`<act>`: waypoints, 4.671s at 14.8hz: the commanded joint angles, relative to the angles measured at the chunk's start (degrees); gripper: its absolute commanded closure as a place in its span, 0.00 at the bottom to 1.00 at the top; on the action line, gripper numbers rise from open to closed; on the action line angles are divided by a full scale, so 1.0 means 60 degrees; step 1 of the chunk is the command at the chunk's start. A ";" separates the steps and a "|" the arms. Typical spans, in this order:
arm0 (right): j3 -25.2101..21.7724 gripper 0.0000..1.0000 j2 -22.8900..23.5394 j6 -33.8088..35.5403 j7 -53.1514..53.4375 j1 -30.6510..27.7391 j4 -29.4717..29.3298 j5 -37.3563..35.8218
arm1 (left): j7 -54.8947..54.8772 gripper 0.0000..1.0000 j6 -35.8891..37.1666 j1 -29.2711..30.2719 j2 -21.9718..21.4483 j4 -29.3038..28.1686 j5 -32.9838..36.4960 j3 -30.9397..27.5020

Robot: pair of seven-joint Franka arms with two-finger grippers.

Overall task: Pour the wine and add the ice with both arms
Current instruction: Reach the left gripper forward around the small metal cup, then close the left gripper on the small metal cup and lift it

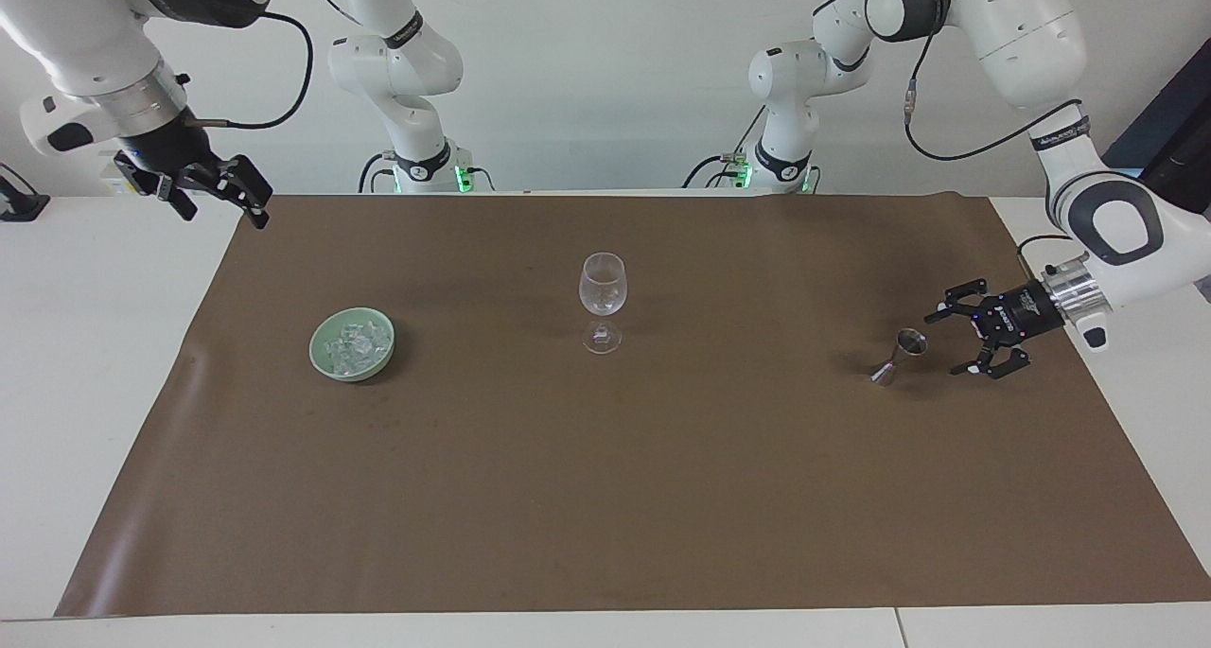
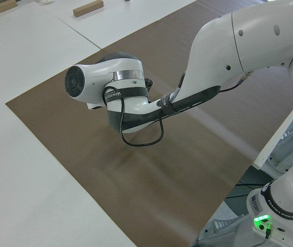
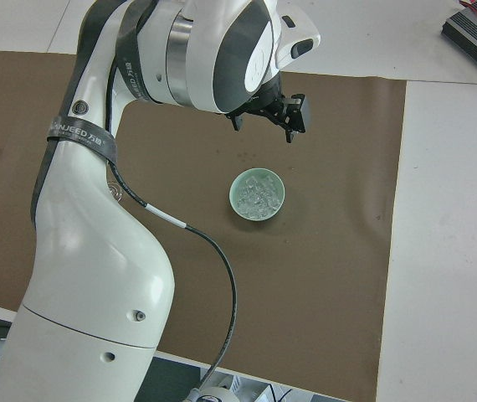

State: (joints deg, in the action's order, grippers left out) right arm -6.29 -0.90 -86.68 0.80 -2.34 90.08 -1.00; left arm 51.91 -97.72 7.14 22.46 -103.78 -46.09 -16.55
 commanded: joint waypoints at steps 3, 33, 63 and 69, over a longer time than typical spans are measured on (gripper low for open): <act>0.0096 0.00 -0.0114 -0.0041 -0.0236 -0.0166 0.0148 0.0093 | -0.0317 0.00 -0.1013 -0.0091 -0.0799 -0.1467 -0.0214 -0.0010; 0.0096 0.00 -0.0100 -0.0027 -0.0236 -0.0166 0.0148 0.0137 | -0.2031 0.16 -0.1995 -0.0472 -0.0741 -0.2976 -0.3935 0.0092; 0.0096 0.00 -0.0114 -0.0027 -0.0236 -0.0166 0.0148 0.0137 | 0.0984 1.00 -0.0415 -0.1334 -0.3727 -0.2991 -0.3160 0.0048; 0.0096 0.00 -0.0114 0.0237 -0.0250 -0.0298 0.0148 0.0152 | 0.2961 1.00 -0.0500 -0.3090 -0.4622 -0.2948 -0.2368 0.0077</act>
State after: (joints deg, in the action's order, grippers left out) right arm -6.29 -0.90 -85.54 0.80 -2.85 90.13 -0.99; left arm 65.48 -99.51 -7.11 -2.39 -119.78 -61.81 -15.54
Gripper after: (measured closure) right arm 0.000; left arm 0.775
